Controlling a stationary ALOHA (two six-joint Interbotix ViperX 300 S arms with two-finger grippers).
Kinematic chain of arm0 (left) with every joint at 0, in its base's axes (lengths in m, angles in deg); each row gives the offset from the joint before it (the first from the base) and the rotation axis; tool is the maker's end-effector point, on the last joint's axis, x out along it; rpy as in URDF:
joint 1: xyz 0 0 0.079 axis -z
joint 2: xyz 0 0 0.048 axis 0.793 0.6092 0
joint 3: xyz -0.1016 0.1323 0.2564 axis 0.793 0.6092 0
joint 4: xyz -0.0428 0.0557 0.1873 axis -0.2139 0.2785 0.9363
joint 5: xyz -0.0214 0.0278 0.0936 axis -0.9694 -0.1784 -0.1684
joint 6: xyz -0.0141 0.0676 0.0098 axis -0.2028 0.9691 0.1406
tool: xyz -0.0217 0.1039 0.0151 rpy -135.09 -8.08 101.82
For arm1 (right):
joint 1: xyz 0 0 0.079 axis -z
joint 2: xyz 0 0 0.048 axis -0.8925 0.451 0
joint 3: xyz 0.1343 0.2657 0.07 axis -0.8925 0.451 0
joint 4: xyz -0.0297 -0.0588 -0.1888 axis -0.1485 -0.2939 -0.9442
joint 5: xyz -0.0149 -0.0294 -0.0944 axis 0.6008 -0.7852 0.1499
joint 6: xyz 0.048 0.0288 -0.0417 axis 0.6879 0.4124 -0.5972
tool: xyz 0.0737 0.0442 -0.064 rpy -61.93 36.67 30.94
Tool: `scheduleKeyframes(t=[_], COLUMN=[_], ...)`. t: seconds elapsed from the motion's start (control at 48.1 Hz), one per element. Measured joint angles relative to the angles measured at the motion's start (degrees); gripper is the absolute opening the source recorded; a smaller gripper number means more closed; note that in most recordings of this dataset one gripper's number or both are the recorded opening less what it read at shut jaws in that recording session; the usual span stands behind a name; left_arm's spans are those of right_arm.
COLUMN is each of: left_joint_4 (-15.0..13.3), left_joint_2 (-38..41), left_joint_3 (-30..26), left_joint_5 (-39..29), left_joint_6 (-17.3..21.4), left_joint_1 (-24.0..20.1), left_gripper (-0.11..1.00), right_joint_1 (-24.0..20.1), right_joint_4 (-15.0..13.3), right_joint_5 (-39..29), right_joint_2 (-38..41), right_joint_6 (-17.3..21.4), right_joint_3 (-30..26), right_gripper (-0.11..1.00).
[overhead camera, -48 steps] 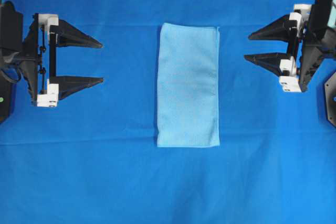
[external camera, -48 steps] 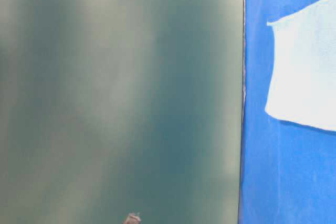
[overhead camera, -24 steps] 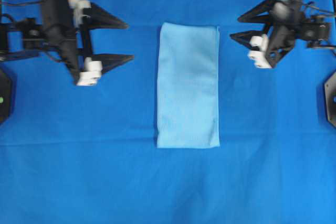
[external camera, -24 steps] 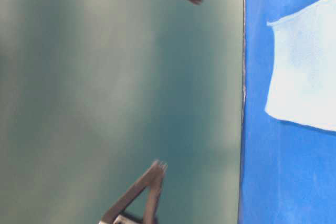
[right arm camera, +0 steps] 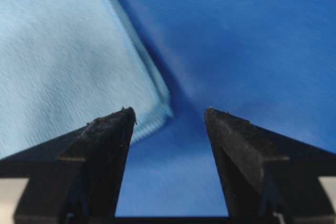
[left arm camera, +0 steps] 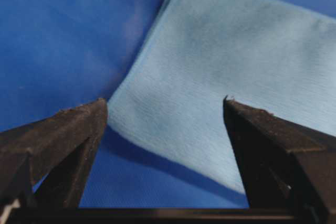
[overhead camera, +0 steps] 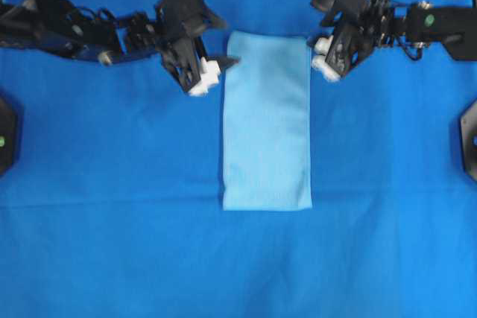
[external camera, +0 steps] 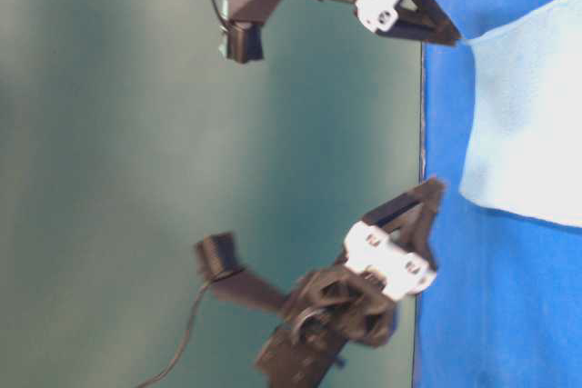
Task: Fold the light blue towel.
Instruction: 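Move both grippers to the strip's top corners and grasp them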
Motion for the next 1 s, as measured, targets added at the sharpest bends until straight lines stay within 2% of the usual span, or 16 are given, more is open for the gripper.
scheduleKeyframes(t=[0.104,0.312,0.437,0.499,0.603,0.686,0.769,0.998], left_joint_4=[-0.09,-0.09,-0.09,-0.09,-0.09,-0.09,-0.09,-0.09], left_joint_2=[3.08,6.59,7.65,8.00,8.96,9.84,10.28,10.28], left_joint_3=[-0.97,-1.76,-2.20,-2.46,-3.16,-3.69,-3.96,-3.16], left_joint_5=[1.93,3.78,4.04,4.04,4.04,4.13,4.13,3.96], left_joint_6=[0.00,0.00,0.09,0.09,0.00,0.09,0.18,0.26], left_joint_1=[-0.88,-3.16,-3.78,-3.69,-3.34,-2.81,-2.37,-2.29], left_gripper=[0.83,0.76,0.61,0.47,0.24,0.11,0.04,0.04], right_joint_1=[0.09,1.23,1.58,1.67,1.67,1.67,1.67,2.02], right_joint_4=[0.00,0.00,0.00,-0.09,-0.09,0.00,0.26,1.32], right_joint_5=[2.37,2.90,3.08,3.25,4.39,6.24,8.44,9.40], right_joint_2=[2.64,4.75,4.75,5.01,6.06,7.21,8.35,8.61], right_joint_6=[0.09,0.18,0.18,0.09,0.44,0.26,0.44,0.44], right_joint_3=[-0.35,-0.62,-0.53,-0.62,-0.62,-0.53,-0.35,0.35], right_gripper=[0.60,0.60,0.59,0.52,0.26,0.05,0.04,0.05])
